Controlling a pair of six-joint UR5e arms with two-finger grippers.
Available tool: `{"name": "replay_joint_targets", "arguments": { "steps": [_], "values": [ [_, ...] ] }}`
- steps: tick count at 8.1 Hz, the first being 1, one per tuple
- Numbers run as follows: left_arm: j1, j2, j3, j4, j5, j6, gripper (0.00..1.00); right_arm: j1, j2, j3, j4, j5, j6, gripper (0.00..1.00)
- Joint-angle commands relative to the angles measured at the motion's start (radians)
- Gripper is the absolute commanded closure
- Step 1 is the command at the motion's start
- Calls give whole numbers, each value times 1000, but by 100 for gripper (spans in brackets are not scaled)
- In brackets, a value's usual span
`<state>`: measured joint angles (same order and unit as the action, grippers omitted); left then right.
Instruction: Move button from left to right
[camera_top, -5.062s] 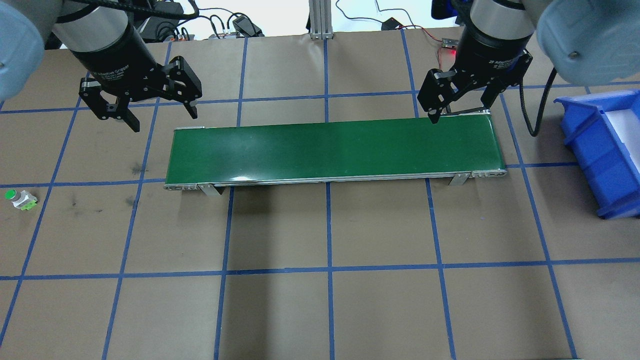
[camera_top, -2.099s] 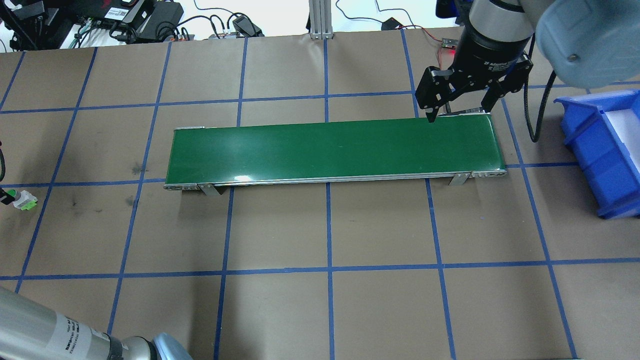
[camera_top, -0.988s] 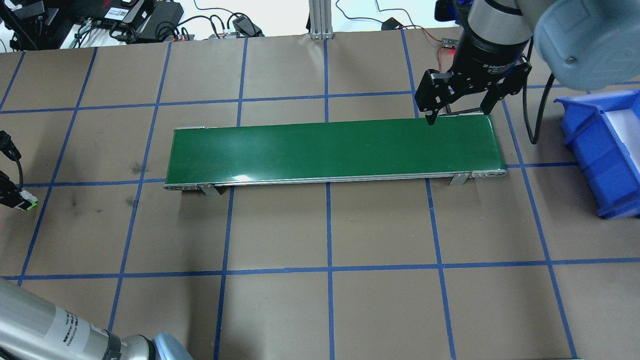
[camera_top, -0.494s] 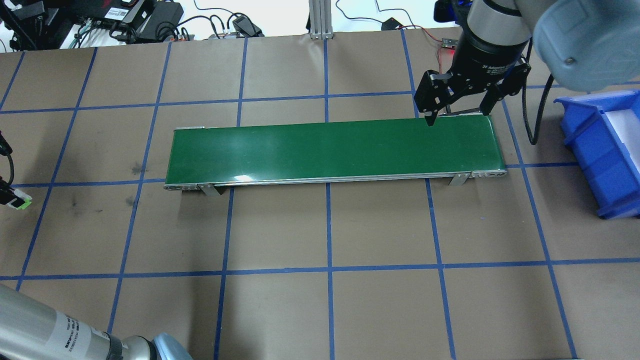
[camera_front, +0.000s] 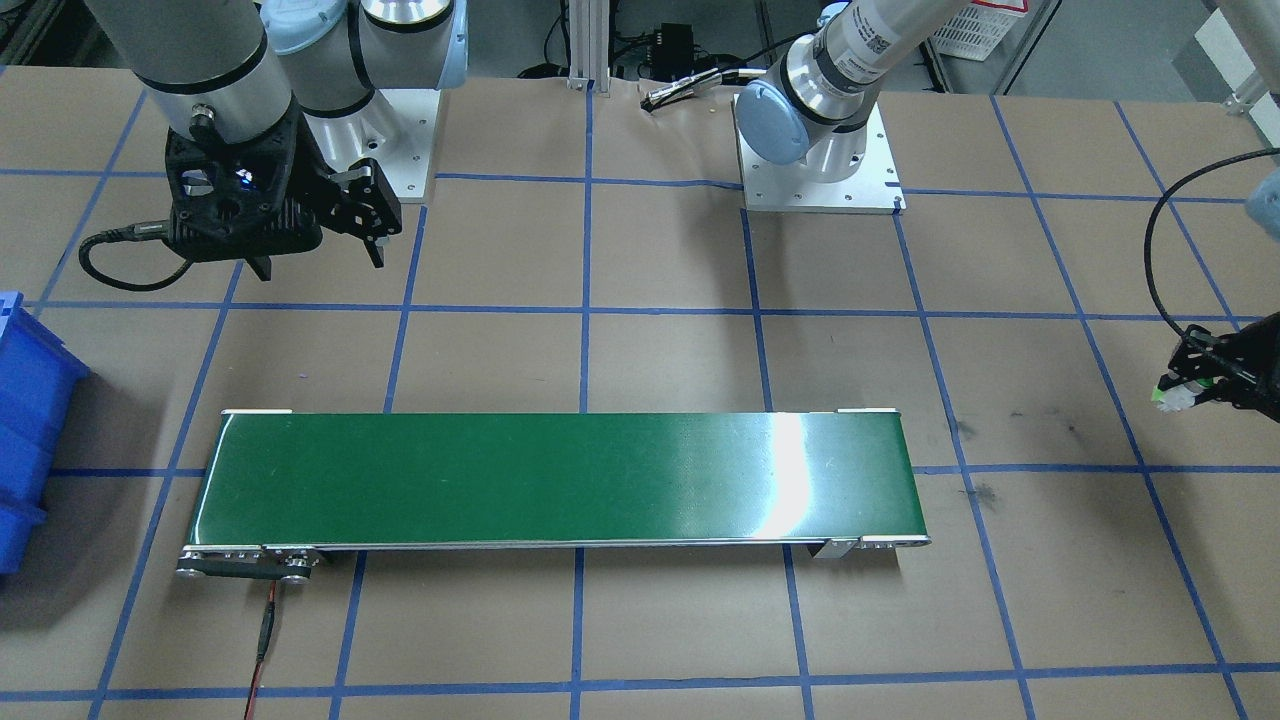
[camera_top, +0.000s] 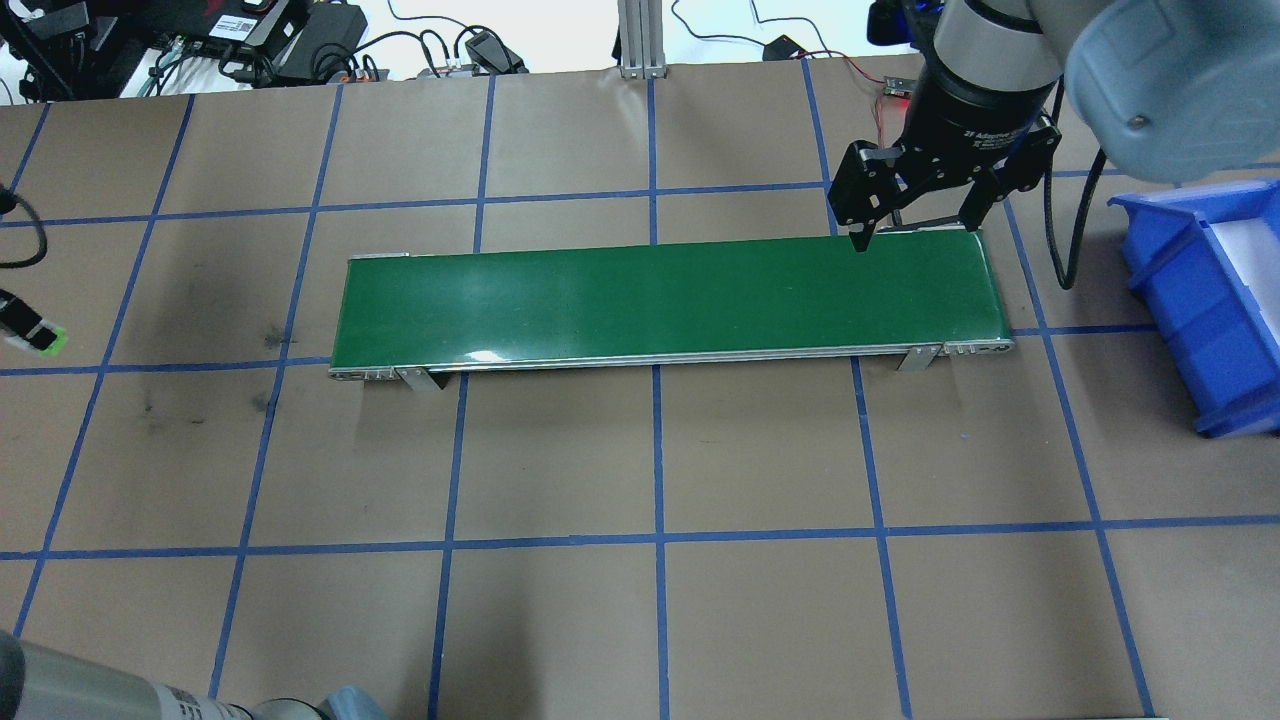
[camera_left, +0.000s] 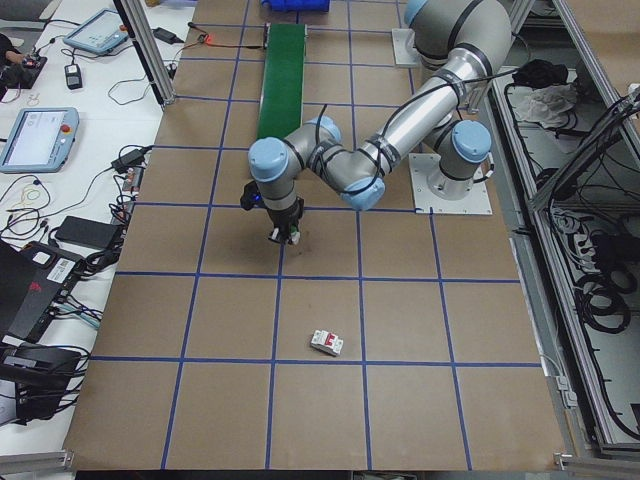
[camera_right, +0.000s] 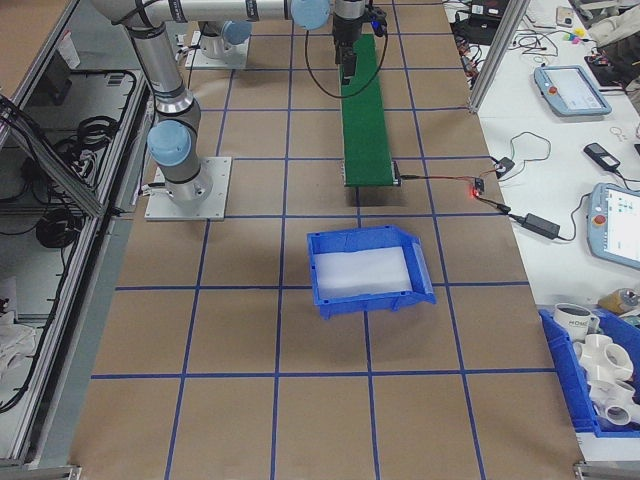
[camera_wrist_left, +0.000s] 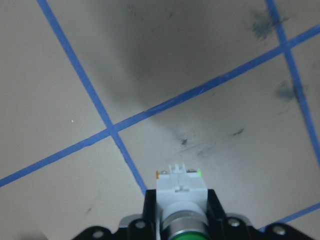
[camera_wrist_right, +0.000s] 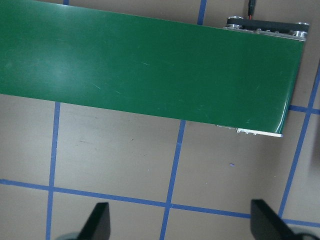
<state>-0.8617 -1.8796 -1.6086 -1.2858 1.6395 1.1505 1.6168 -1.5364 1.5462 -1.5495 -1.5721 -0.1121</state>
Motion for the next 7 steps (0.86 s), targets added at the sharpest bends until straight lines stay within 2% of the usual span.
{"name": "replay_joint_targets", "arguments": {
  "steps": [1, 5, 7],
  "values": [
    [-187, 120, -4, -105, -6, -364, 98, 0, -1, 0, 0, 0, 0, 0],
    [-434, 131, -23, -104, -12, -823, 98, -2, 1, 0, 0, -2, 2, 0],
    [-500, 120, -30, -96, -13, -864, 98, 0, -1, 0, -1, -2, 0, 0]
  ]
}}
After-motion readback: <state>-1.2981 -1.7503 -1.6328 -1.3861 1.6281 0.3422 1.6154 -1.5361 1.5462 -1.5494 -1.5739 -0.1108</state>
